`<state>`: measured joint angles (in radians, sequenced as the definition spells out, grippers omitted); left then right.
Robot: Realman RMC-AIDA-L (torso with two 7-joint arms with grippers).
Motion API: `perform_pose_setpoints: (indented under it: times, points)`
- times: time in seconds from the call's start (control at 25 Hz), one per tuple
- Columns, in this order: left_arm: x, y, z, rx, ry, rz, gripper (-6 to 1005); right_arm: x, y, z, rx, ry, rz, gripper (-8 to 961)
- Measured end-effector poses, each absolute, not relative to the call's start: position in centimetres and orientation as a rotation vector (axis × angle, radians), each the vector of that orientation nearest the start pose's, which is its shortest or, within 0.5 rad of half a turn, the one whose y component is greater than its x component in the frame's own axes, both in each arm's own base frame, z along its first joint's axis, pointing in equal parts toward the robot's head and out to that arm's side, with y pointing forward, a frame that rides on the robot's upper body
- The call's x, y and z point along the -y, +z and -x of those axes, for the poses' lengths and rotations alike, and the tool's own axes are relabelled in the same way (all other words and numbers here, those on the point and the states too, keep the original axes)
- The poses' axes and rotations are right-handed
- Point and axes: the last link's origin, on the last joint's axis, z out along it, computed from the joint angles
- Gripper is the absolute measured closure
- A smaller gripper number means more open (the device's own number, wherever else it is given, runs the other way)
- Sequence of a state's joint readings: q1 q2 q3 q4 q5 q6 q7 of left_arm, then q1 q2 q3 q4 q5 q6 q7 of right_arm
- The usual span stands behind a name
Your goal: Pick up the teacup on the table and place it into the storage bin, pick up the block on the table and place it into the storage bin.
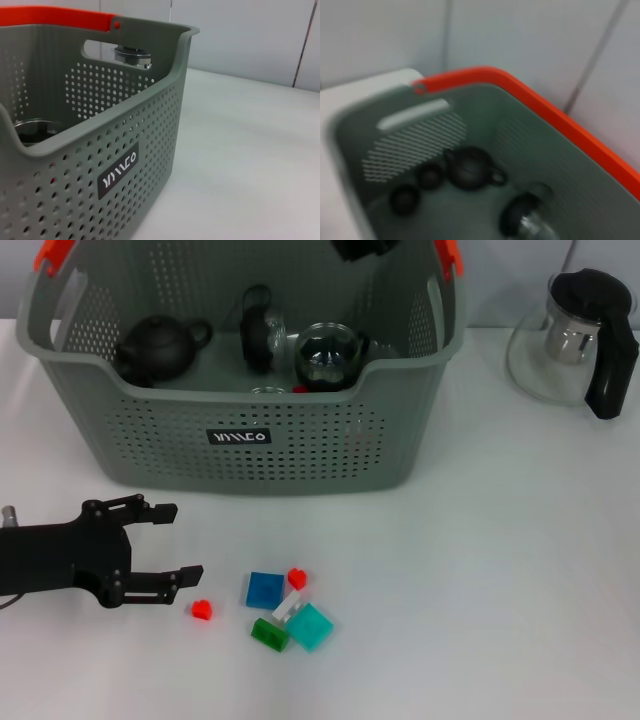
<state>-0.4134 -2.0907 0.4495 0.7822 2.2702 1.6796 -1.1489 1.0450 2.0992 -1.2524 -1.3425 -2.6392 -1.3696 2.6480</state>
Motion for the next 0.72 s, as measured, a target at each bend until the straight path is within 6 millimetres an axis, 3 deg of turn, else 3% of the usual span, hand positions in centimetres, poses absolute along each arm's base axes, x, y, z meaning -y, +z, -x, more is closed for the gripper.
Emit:
perform_pose_setpoints:
  times: [0.28,0.72]
  points:
    - [-28.2,2.7,32.0,0.468,-0.460,2.715,126,-44.4,0.8,-1.8,-0.479,-0.106,2.499,439]
    - [-28.2,2.7,32.0,0.470,-0.462,2.716,126,-44.2,0.5,-1.0,-0.413,-0.118,2.481,341]
